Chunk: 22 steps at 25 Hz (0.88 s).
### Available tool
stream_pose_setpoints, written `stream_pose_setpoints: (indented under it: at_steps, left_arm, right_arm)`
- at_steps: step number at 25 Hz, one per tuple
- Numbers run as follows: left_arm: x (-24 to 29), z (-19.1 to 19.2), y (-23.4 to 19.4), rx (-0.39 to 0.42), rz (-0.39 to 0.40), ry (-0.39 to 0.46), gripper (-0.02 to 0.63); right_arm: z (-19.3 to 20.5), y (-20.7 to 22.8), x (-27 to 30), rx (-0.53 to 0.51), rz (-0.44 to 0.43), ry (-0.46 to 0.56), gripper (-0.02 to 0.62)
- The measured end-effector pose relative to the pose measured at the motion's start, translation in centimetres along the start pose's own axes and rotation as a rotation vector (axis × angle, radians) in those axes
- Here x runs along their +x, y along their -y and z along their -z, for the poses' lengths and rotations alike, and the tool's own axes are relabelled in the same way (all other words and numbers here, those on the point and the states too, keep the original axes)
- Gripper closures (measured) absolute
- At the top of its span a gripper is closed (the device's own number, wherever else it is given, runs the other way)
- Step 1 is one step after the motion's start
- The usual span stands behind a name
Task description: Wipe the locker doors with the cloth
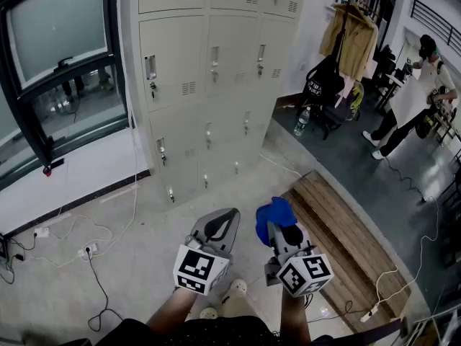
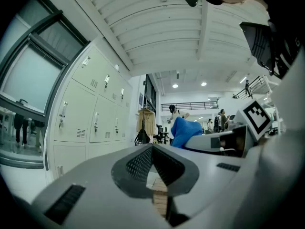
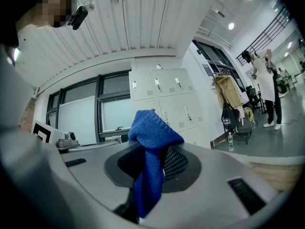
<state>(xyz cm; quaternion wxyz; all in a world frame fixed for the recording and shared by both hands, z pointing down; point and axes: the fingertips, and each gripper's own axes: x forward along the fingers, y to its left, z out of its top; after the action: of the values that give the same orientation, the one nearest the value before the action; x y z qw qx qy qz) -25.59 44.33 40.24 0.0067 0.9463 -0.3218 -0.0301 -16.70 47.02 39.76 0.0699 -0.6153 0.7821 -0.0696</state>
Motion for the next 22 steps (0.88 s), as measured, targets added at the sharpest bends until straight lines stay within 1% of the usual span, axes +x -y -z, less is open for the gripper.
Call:
stream_pose_setpoints:
  at_steps: [4, 7, 15, 19, 22]
  left_arm:
    - [2.3, 0.0, -1.2, 0.002, -0.008, 0.008, 0.597]
    - [5.3, 0.1, -2.2, 0.0, -0.011, 0.01, 0.597]
    - [16.5, -1.2, -4.8, 0.026, -0.039, 0.031, 0.597]
    - [22.5, -1.9, -5.3, 0.043, -0.043, 0.047, 0.597]
    - [26.0, -1.5, -5.1, 0.055, -0.038, 0.045, 0.597]
  right_arm:
    - [-0.4, 1.8, 1.7, 0.002, 0.007, 0.016, 0.518]
    - [-0.9, 4.3, 3.8, 0.005, 0.01, 0.025, 0.518]
    - [-4.3, 12.6, 11.3, -0.013, -0.037, 0.047, 0.518]
    - [-6.4, 17.3, 14.5, -0.045, -0.049, 0.073, 0.518]
    - [-7.0, 20.1, 16.1, -0.065, -0.067, 0.073, 0.518]
